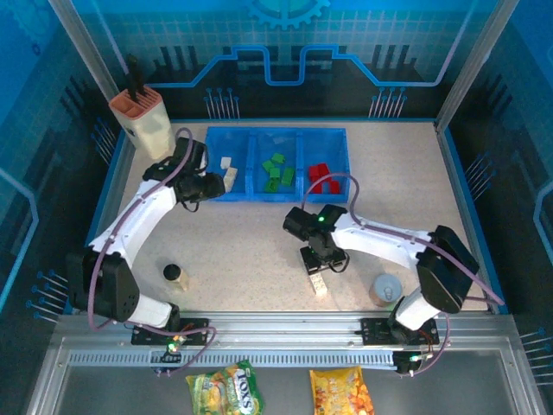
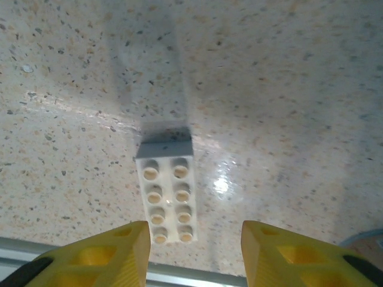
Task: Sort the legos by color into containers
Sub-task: Pick up the lego from the bottom-center of the table.
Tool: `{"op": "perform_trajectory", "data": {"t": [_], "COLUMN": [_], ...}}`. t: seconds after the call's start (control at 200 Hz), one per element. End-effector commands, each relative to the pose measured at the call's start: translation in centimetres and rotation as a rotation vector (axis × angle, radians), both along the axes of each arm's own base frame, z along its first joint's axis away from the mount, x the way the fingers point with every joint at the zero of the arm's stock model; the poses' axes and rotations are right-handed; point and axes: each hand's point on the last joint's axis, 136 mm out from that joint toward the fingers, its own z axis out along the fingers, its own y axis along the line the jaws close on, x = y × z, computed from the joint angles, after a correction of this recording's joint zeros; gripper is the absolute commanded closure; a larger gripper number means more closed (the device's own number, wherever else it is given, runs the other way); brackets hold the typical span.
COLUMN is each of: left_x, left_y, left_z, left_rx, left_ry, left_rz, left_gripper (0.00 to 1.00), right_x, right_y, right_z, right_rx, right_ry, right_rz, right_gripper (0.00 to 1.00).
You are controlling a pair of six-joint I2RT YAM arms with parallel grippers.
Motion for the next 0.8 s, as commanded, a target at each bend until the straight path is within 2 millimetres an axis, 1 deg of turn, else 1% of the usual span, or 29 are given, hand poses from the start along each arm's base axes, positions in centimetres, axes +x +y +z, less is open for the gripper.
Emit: {"op": "perform_trajectory", "data": {"t": [0.0, 0.095, 0.455, 0.615, 0.795], "left_x": [-1.9, -2.2, -2.7, -2.8, -2.9], "left_y": [0.7, 1.3, 1.4, 1.5, 1.5], "left_z": [-0.1, -0.2, -1.0, -0.9, -0.9], "left_rx": [-0.011, -0.016, -0.026, -0.025, -0.027], "left_ry": [0.032, 0.036, 0.045, 0.044, 0.044], "left_rz": [-0.027, -0.015, -0.010, -0.008, -0.007], "left_gripper": [0.53, 0.52, 0.52, 0.52, 0.53], "right_x": [-0.1, -0.1, -0.9, -1.2, -1.2], "right_y": [1.6, 2.1, 2.4, 2.5, 2.3], "right_z": [-1.0, -1.8, -4.2, -5.1, -5.5], "right_rx": [0.010, 0.002, -0.026, -0.042, -0.063], "right_ry": [0.023, 0.040, 0.108, 0.133, 0.138], "right_rz": [0.006, 0.019, 0.040, 0.051, 0.058], "right_gripper": [0.54, 0.54, 0.46, 0.46, 0.51]}}
